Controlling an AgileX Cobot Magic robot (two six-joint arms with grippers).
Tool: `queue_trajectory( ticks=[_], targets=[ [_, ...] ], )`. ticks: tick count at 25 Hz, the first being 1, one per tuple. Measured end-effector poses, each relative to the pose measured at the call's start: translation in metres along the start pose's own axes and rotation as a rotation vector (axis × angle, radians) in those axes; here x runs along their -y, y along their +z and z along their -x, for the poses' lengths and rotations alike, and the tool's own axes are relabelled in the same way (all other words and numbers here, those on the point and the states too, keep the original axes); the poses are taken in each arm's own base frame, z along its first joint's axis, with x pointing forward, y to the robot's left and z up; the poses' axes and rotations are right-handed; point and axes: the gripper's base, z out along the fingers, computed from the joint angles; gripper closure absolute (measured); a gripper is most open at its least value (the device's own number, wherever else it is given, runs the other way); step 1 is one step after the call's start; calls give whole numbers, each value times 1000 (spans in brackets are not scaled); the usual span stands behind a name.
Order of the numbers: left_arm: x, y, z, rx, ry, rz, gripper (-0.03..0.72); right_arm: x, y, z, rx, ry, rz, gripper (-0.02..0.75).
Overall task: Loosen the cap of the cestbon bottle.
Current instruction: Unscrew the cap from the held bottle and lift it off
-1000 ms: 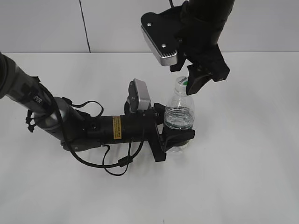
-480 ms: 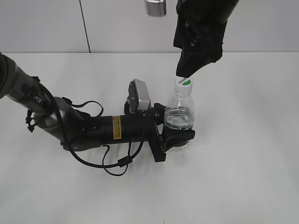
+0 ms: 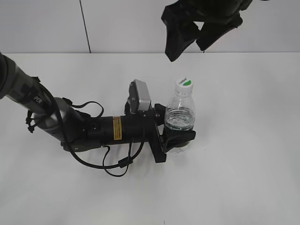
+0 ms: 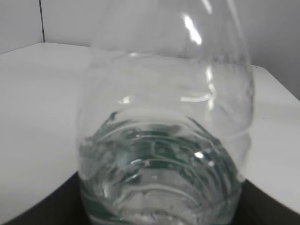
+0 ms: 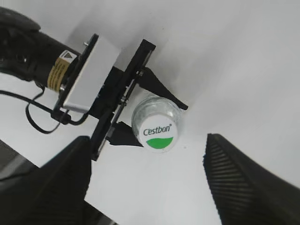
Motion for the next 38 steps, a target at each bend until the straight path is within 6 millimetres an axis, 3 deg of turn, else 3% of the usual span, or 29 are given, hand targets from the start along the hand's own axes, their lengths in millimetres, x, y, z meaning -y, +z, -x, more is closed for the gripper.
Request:
queue_trajectory(
  ticks=[4, 13, 24, 38],
  targets=[
    [0, 0, 0, 0, 0, -1, 283, 0, 0, 0, 0, 159, -3, 168],
    [0, 0, 0, 0, 0, 1, 283, 1, 1, 0, -3, 281, -7, 167],
    [0, 0, 0, 1, -1, 2, 283, 5, 49, 4, -113, 311, 18, 167],
    [0, 0, 0, 2, -1, 2, 283, 9, 58, 3, -135, 250, -16, 182]
  ],
)
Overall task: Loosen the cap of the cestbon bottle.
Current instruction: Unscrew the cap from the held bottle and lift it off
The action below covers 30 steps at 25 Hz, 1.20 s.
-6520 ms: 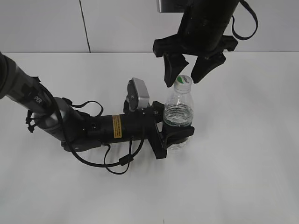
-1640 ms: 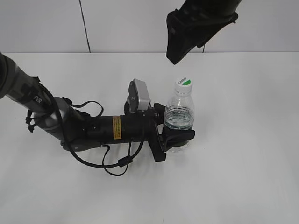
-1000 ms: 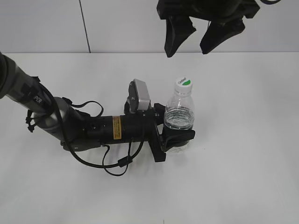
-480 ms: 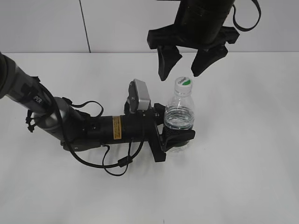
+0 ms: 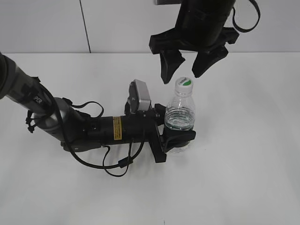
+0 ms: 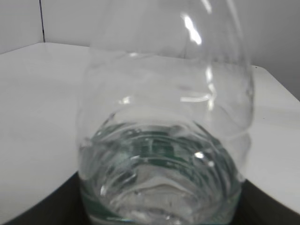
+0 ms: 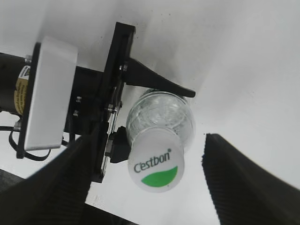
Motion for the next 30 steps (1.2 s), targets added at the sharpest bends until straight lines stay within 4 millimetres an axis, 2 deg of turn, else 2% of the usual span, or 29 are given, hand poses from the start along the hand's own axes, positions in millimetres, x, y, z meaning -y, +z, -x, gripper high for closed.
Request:
queue_trajectory(
  ticks=[12, 19, 24, 30],
  targets=[
    [0, 0, 0, 0, 0, 0, 283, 1, 7, 1, -17, -36, -3, 182],
    [0, 0, 0, 0, 0, 0, 283, 3, 21, -9, -76, -43, -7, 182],
    [0, 0, 0, 0, 0, 0, 283, 3, 21, -9, -75, -44, 0, 182],
    [0, 0, 0, 0, 0, 0, 283, 0, 11, -2, -31, -49, 9, 182]
  ],
)
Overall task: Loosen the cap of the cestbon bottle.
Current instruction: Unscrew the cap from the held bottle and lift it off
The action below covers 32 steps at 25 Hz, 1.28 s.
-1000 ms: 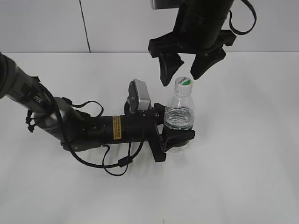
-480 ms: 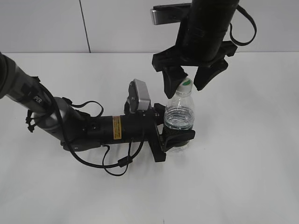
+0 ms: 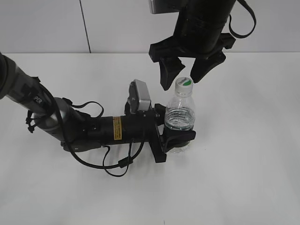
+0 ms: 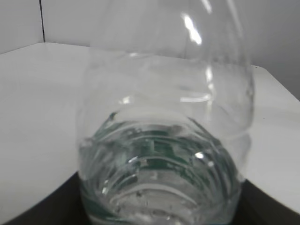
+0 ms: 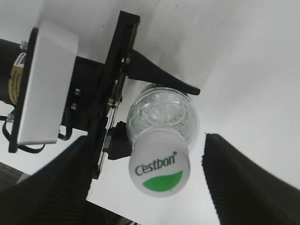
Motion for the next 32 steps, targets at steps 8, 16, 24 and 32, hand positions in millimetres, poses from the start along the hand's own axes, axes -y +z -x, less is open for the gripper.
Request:
queue_trajectory(
  ticks=[8, 16, 24, 32],
  targets=[
    [0, 0, 0, -2, 1, -2, 283, 0, 1, -1, -6, -31, 2, 216],
    [0, 0, 0, -2, 1, -2, 283, -1, 7, -5, -32, -40, 21, 255],
    [0, 0, 0, -2, 1, -3, 283, 1, 5, -6, -26, -50, -4, 358],
    [1, 0, 0, -2, 1, -6, 283, 3, 0, -7, -17, -90, -31, 441]
  ],
)
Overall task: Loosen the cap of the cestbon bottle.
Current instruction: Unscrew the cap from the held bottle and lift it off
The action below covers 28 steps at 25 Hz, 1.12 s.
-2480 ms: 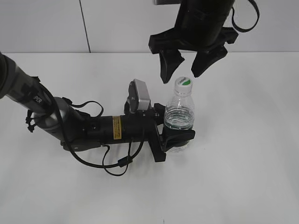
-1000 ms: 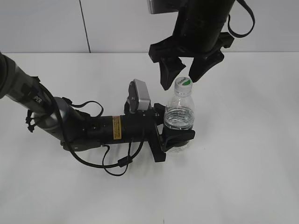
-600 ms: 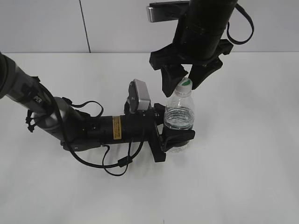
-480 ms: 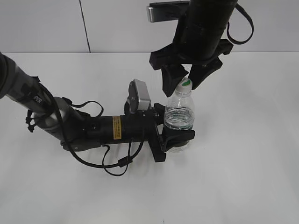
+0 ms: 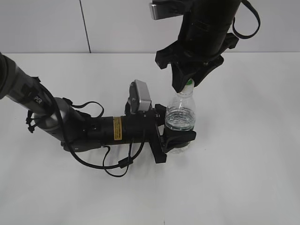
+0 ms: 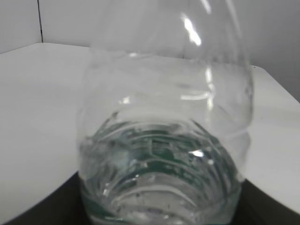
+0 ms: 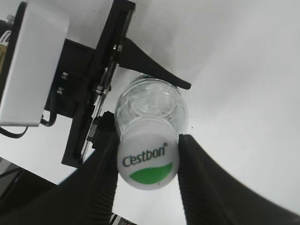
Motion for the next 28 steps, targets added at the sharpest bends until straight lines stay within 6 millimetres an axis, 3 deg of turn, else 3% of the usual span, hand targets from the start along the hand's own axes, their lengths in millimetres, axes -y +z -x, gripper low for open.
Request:
queue_trajectory(
  ticks=[7, 28],
  targets=[
    [0, 0, 0, 0, 0, 0, 283, 0, -1, 0, 3, -148, -2, 441],
    [1, 0, 0, -4, 7, -11, 283, -1, -2, 0, 13, -1356, 4, 441]
  ],
)
